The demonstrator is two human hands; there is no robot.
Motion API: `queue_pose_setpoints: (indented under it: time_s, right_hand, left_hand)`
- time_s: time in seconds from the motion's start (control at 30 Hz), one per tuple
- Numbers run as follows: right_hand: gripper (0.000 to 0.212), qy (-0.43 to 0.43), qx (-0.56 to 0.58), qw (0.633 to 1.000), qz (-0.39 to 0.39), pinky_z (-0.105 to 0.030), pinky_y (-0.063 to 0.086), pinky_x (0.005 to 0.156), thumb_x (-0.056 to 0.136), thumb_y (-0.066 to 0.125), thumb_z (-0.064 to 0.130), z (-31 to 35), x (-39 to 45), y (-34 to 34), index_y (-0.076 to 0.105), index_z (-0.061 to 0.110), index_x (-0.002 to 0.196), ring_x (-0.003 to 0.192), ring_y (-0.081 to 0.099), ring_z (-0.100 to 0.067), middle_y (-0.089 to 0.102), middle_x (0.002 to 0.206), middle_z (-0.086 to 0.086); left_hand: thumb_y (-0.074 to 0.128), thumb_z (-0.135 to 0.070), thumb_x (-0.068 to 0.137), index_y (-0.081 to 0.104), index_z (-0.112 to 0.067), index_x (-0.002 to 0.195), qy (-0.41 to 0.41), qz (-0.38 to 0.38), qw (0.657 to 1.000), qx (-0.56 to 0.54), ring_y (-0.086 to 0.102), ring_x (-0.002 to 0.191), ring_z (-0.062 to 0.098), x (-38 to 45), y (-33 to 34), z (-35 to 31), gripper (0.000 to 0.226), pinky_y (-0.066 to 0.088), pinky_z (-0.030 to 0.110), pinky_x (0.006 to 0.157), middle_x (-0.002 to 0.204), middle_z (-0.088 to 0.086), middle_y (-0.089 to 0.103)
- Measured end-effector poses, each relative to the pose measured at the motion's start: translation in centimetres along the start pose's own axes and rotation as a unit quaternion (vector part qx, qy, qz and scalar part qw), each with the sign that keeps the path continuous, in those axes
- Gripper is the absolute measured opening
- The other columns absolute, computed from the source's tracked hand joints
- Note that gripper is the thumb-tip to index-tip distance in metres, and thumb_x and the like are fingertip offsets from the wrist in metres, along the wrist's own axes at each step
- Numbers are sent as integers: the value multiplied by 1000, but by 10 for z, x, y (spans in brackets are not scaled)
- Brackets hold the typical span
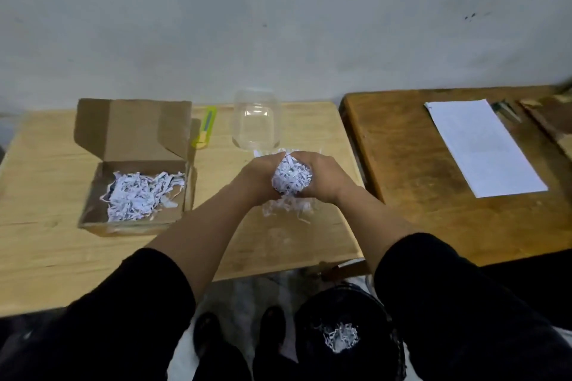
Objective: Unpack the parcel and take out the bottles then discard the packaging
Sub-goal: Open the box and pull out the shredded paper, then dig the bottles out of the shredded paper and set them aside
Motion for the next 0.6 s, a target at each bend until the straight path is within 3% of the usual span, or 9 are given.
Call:
queue_pose_setpoints:
  time_s: [0.13, 0.3, 0.47, 0.53, 0.6]
  right_hand:
    - [56, -3, -7, 1000, 8, -31, 44, 95, 73, 73, 24, -16, 4, 30, 55, 24, 126, 116, 55, -25, 59, 127, -6]
    - [75, -6, 15, 1000, 16, -36, 43, 97, 69, 75, 14, -39, 3, 58, 43, 17, 136, 121, 49, -31, 47, 134, -14]
    - [88, -55, 3, 998, 30, -38, 36, 108, 67, 77, 29, -50, 2, 55, 33, 21, 142, 134, 34, -28, 30, 147, -12]
    - [79, -61, -2, 998, 5, -40, 34, 107, 70, 71, 39, -50, 1, 46, 36, 27, 140, 133, 34, -28, 30, 149, -9]
    - [63, -74, -11, 995, -69, -43, 38, 103, 72, 61, 45, -48, -2, 38, 48, 27, 132, 127, 41, -29, 41, 142, -9]
  left_hand:
    - [65, -29, 82, 30, -14, 145, -18, 14, 1000, 6, 41, 133, 25, 4, 31, 24, 73, 35, 33, 106, 146, 8, 43]
    - [76, -21, 71, 25, -9, 146, -52, 17, 998, 12, 35, 135, 31, 1, 57, 51, 91, 34, 41, 109, 146, 14, 38]
    - [82, -22, 62, 32, -7, 142, 8, -20, 1000, 10, 34, 135, 33, -7, 49, 58, 95, 32, 40, 111, 146, 18, 34]
    - [84, -32, 59, 39, -10, 140, 33, -49, 998, 29, 37, 133, 32, -12, 40, 58, 95, 35, 42, 107, 145, 17, 36]
    - [76, -51, 62, 49, -12, 132, 83, -103, 988, 75, 47, 125, 33, -17, 32, 56, 85, 42, 44, 100, 138, 16, 47]
Point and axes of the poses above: each hand's wrist, its own x-axis towards the middle knuckle, its own y-axis out of the palm, z = x × y, the point moved 2 cm from there along x, towards the middle knuckle
